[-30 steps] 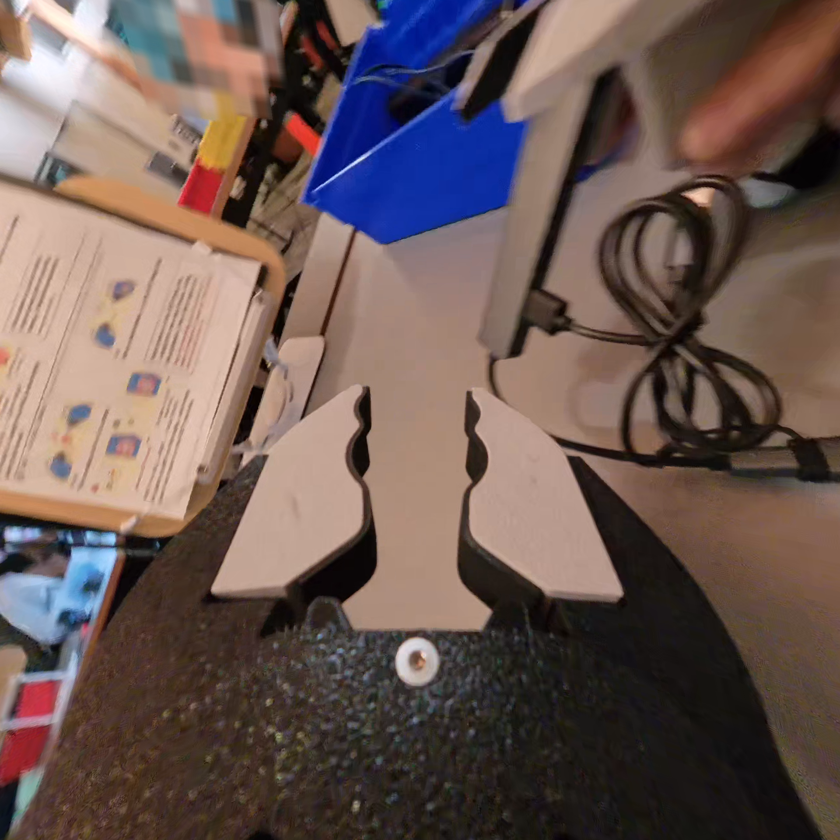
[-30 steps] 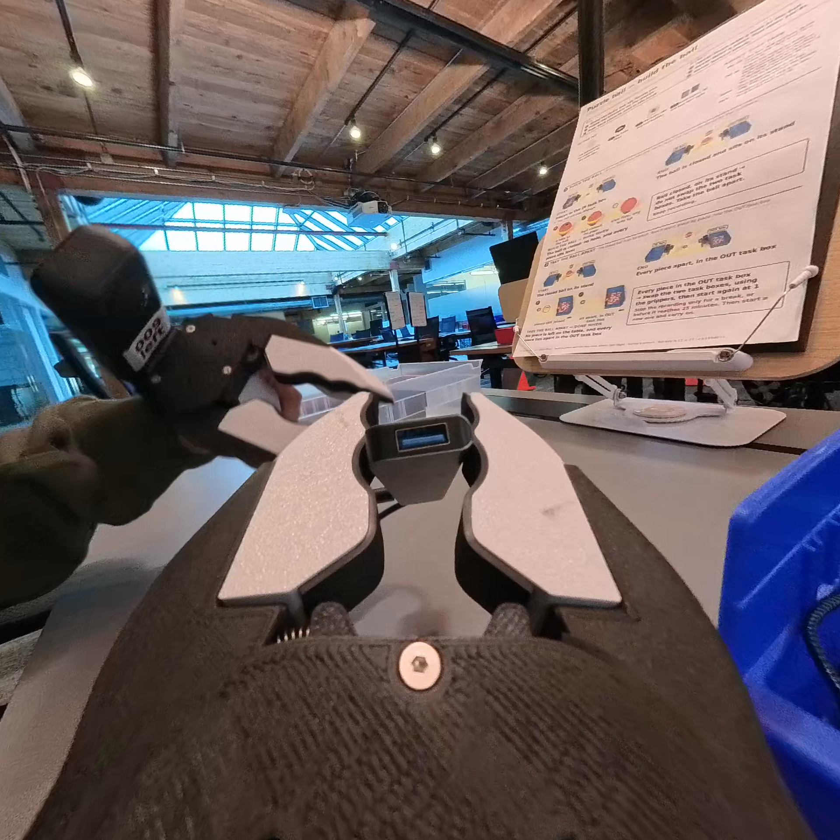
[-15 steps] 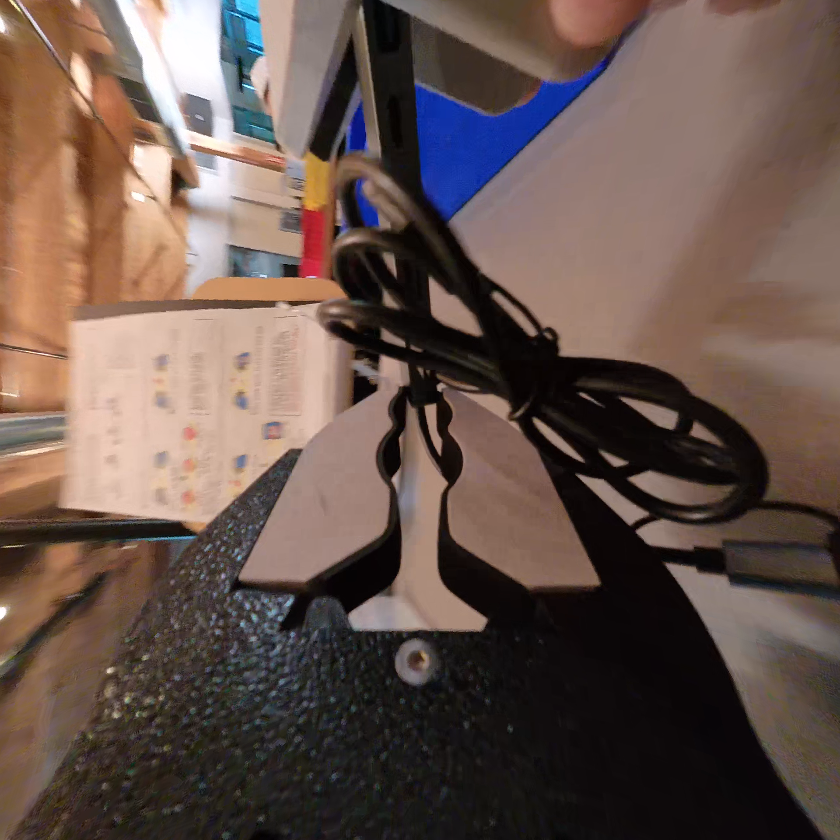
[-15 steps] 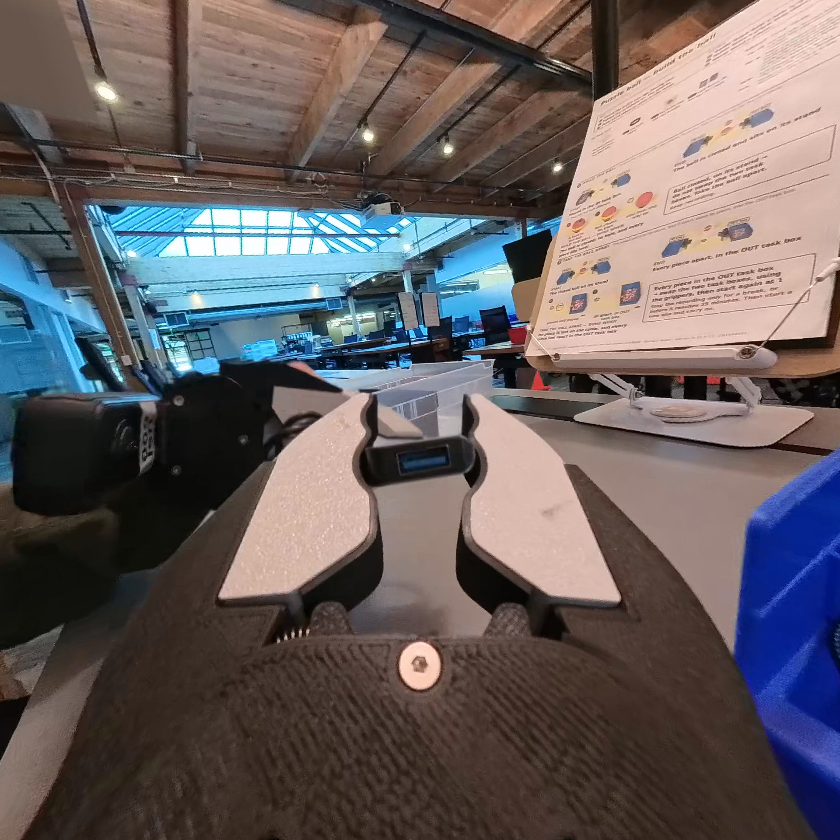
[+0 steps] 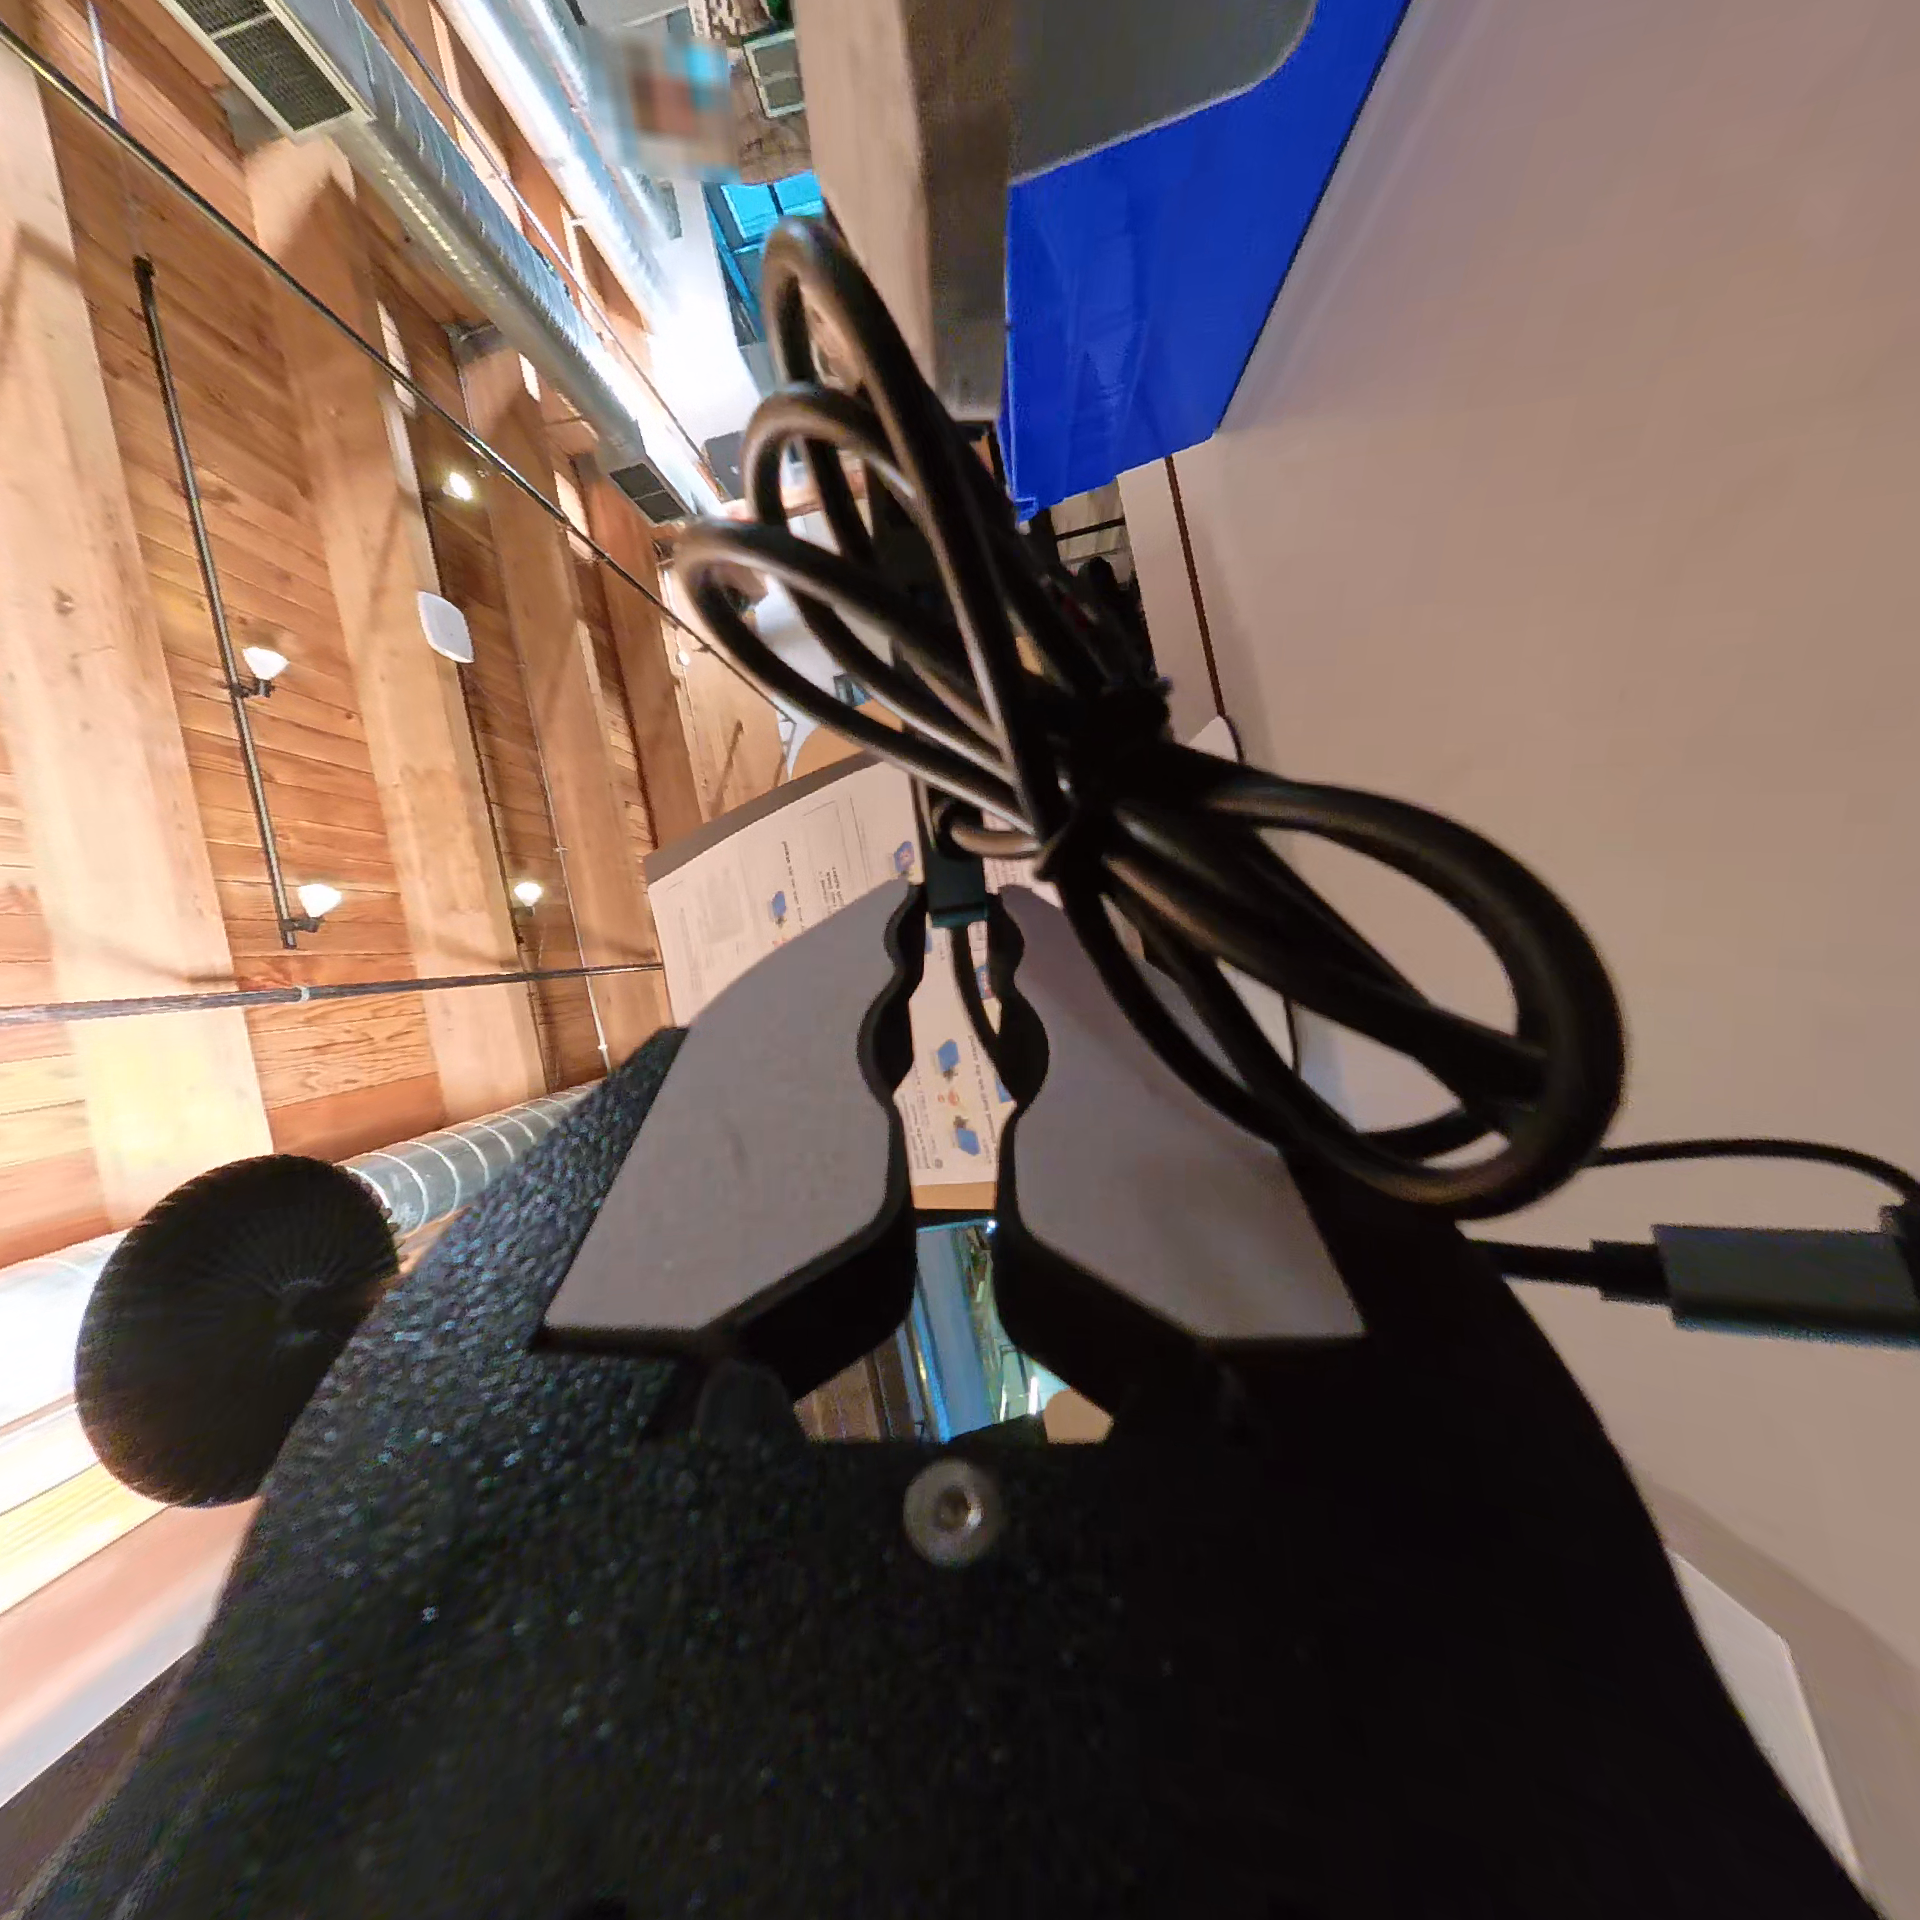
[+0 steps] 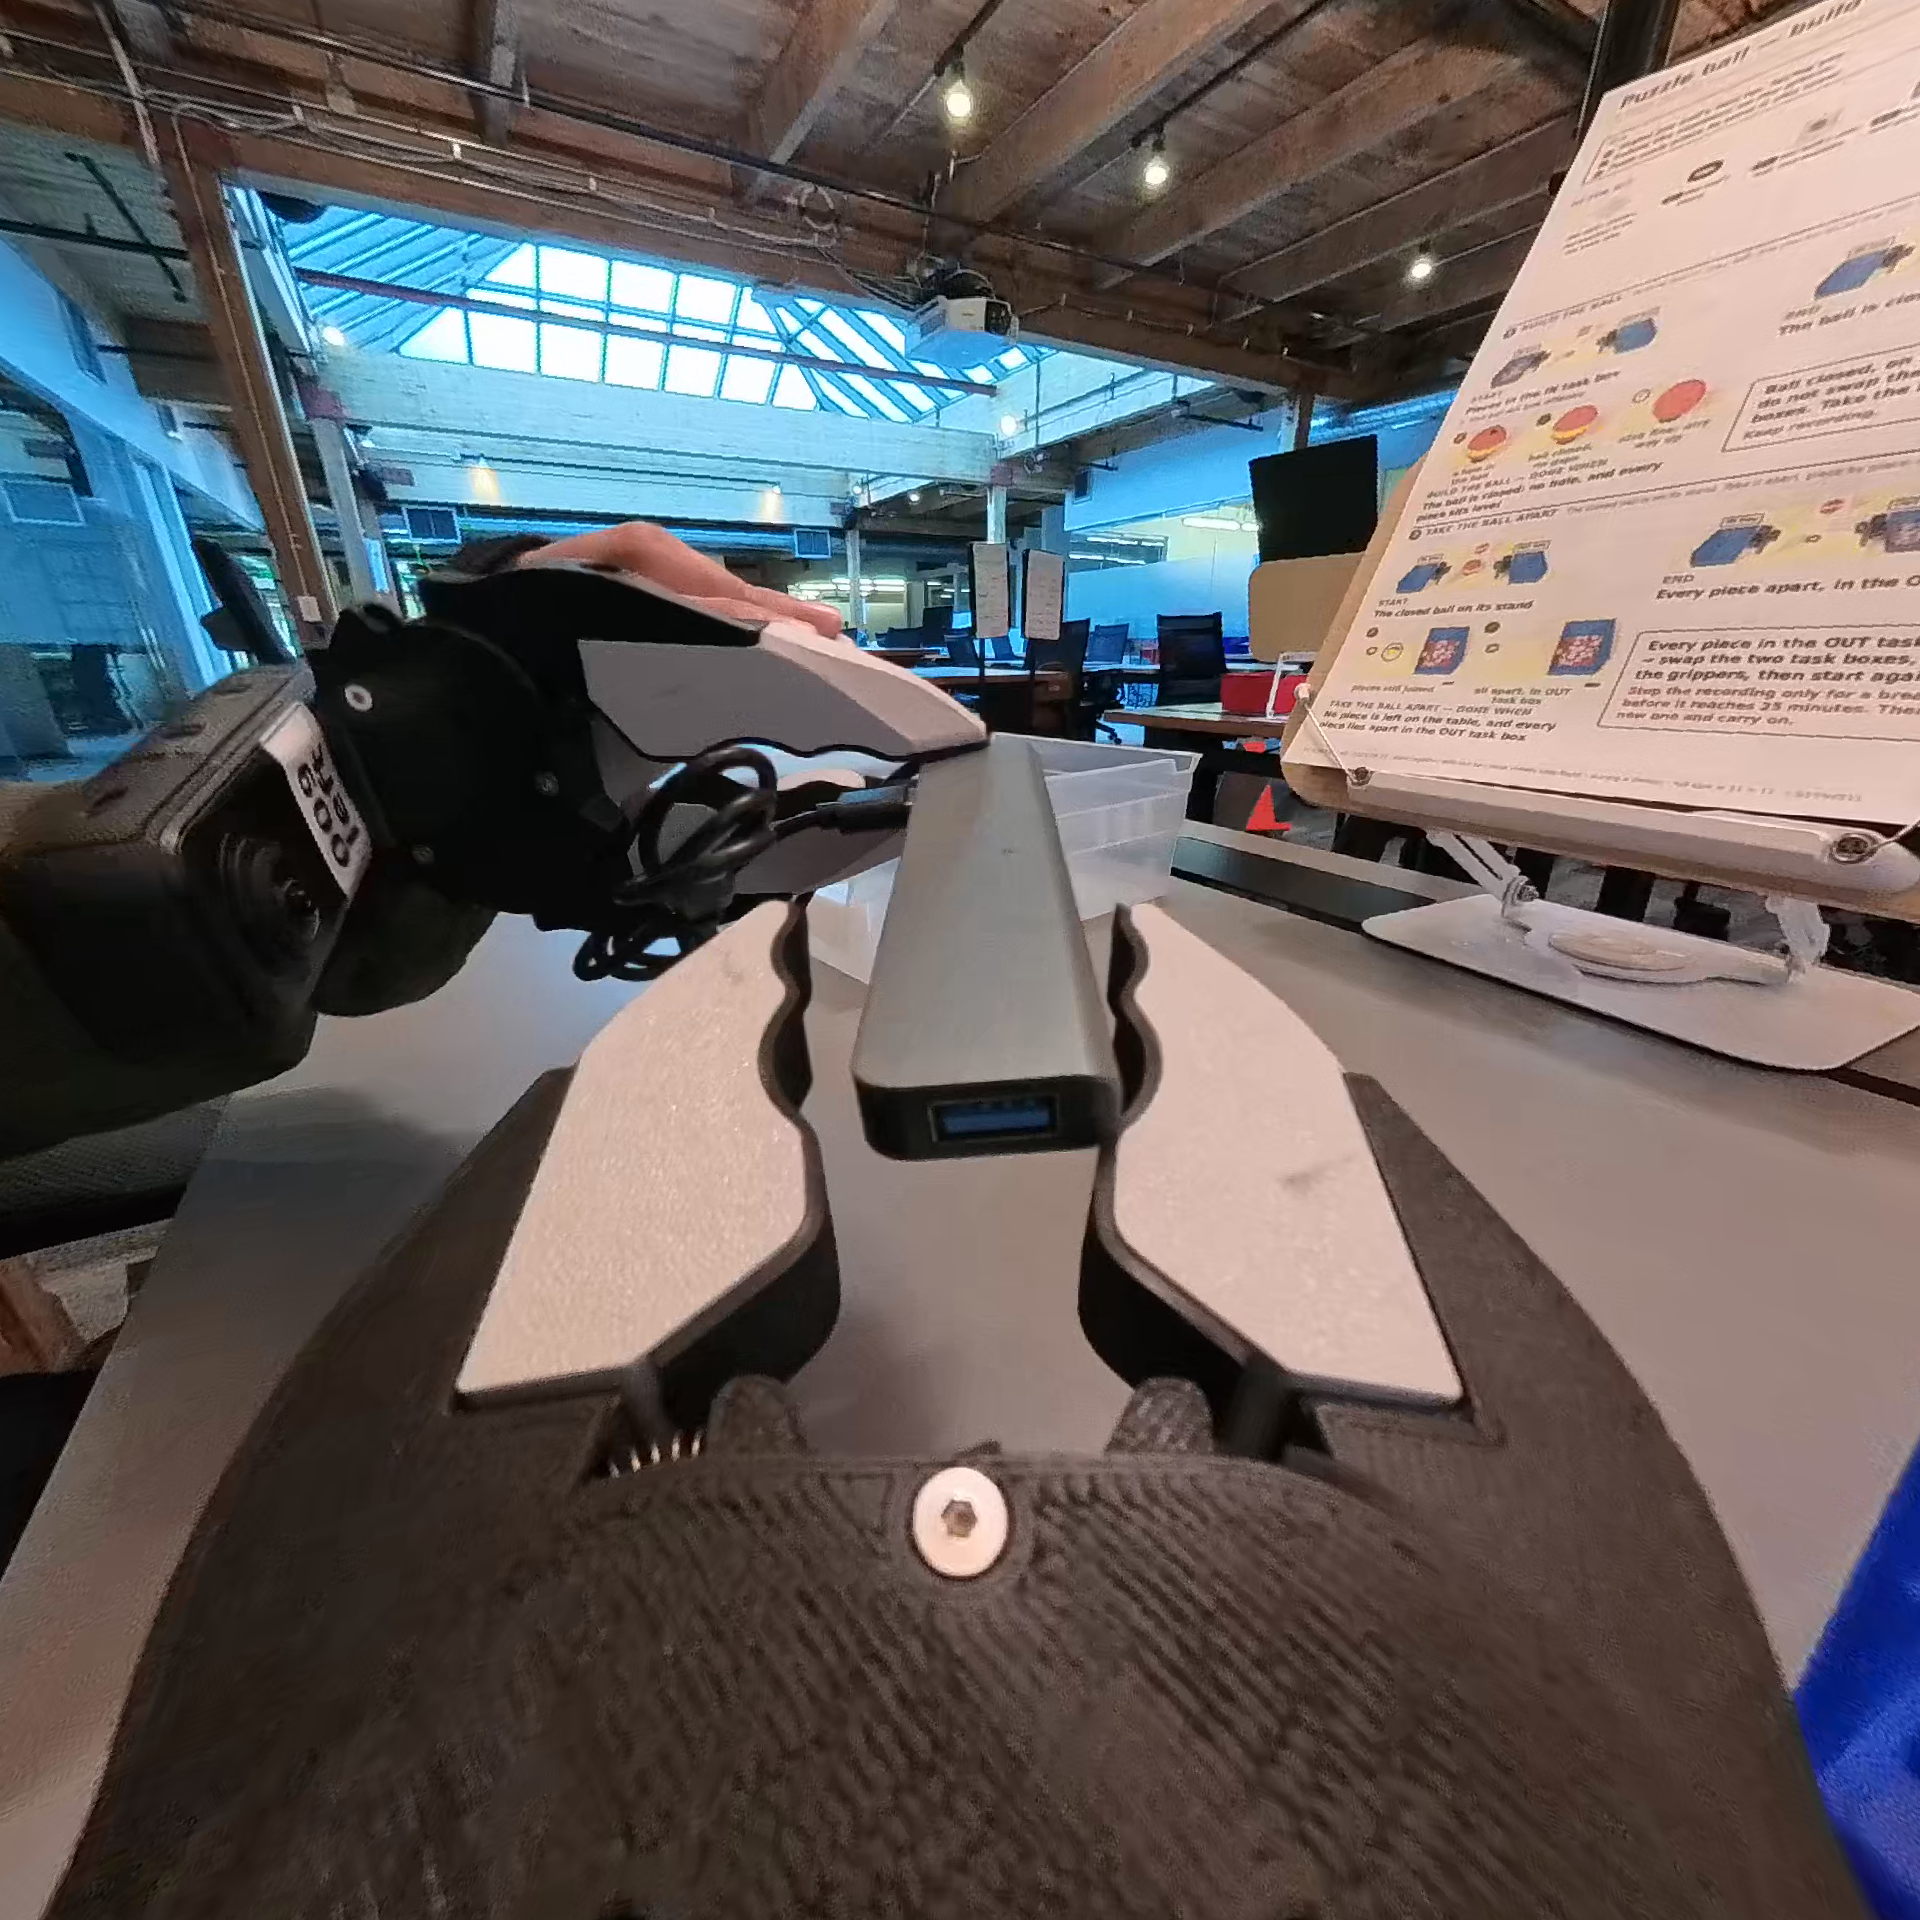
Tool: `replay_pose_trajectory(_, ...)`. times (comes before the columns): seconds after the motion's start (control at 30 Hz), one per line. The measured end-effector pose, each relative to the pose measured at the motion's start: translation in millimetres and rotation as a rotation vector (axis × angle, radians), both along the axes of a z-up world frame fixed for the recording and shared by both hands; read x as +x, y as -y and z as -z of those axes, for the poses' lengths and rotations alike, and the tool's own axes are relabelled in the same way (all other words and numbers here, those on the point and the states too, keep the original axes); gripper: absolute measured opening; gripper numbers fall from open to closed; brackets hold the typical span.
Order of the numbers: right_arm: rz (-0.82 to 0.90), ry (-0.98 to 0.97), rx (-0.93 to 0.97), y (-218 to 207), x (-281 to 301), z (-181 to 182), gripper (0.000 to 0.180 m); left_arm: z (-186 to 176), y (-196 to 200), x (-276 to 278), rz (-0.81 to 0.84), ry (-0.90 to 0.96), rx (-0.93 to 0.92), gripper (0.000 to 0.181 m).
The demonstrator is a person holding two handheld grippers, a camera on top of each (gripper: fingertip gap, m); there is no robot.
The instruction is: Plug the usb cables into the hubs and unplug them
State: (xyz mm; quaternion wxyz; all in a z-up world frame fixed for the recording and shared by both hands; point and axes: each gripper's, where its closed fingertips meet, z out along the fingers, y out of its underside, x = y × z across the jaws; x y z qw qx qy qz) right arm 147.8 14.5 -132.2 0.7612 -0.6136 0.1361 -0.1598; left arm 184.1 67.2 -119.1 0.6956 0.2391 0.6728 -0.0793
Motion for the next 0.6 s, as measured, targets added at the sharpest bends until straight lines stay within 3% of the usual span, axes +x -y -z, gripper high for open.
replay_pose_trajectory(0.17, -0.029, -0.023, 0.01, 0.7, -0.6, 0.0, 0.058, 1.1, -3.7, 1.0, 0.001, 0.038, 0.022, 0.009)
replay_pose_trajectory(0.6, -0.017, -0.075, -0.067, -2.9, 4.6, 9.7, 0.037, -9.3, -4.1, -0.7, 0.041, 0.093, 0.03, 0.009)
